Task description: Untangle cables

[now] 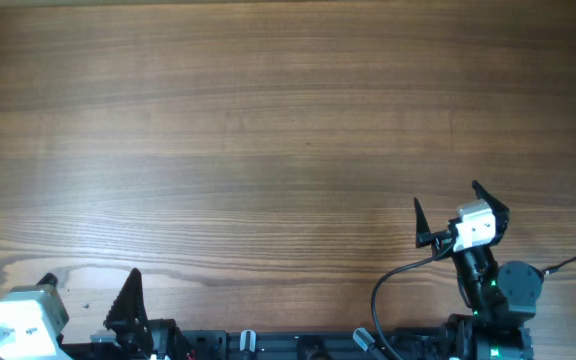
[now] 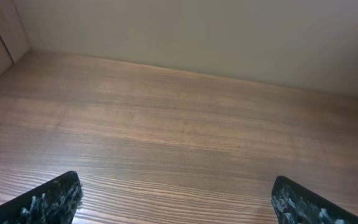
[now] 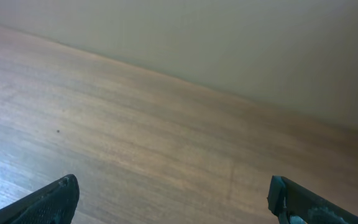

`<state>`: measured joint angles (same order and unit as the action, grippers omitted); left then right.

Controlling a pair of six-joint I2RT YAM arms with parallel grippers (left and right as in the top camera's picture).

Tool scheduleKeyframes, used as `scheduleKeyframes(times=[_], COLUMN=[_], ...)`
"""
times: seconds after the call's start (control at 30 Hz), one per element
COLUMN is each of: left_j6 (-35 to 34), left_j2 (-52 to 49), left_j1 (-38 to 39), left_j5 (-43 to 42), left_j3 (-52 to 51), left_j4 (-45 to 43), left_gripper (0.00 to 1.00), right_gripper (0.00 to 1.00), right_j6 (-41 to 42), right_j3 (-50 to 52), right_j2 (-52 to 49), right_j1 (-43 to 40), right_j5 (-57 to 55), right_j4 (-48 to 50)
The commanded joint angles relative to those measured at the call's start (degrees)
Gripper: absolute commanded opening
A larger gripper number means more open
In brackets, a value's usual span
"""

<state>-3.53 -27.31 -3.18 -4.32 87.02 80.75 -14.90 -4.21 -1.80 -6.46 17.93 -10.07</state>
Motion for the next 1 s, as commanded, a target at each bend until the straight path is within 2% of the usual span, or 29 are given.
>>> scheduleKeyframes(times=[0.0,0.2,0.43,0.6,0.67,0.77,0.83,0.97], left_j6=[-1.44,-2.12,-7.3,-7.58,-9.86,-13.46,-13.05,-8.61], left_j2=[0.2,1.88,16.41,19.34,19.34,19.34,19.34,19.34], left_j1=[-0.42,-0.44,-0.44,-0.44,-0.48,-0.48,-0.48,-0.48], left_j5=[0.33,0.26,-0.98,-1.01,-1.07,-2.67,-0.68,-5.27], left_j3=[0.33,0.33,0.33,0.28,-0.74,-4.42,-7.56,-18.25], left_j4=[0.0,0.04,-0.33,1.86,2.54,1.95,1.44,-8.76], left_gripper=[1.0,1.0,1.0,1.0,1.0,1.0,1.0,1.0], right_gripper=[1.0,1.0,1.0,0.99,1.0,1.0,1.0,1.0], right_j6=[-0.55,-0.55,-0.55,-0.55,-0.55,-0.52,-0.52,-0.57], right_j3=[-0.28,-0.28,-0.28,-0.28,-0.28,-0.28,-0.28,-0.28], right_j2=[1.6,1.53,1.53,1.53,1.53,1.53,1.53,1.53], right_j1=[0.24,0.24,0.24,0.24,0.24,0.24,0.24,0.24], right_j5=[-0.33,-0.33,-0.33,-0.33,-0.33,-0.33,-0.33,-0.33], right_j4=[0.31,0.31,0.31,0.31,0.31,0.31,0.31,0.31])
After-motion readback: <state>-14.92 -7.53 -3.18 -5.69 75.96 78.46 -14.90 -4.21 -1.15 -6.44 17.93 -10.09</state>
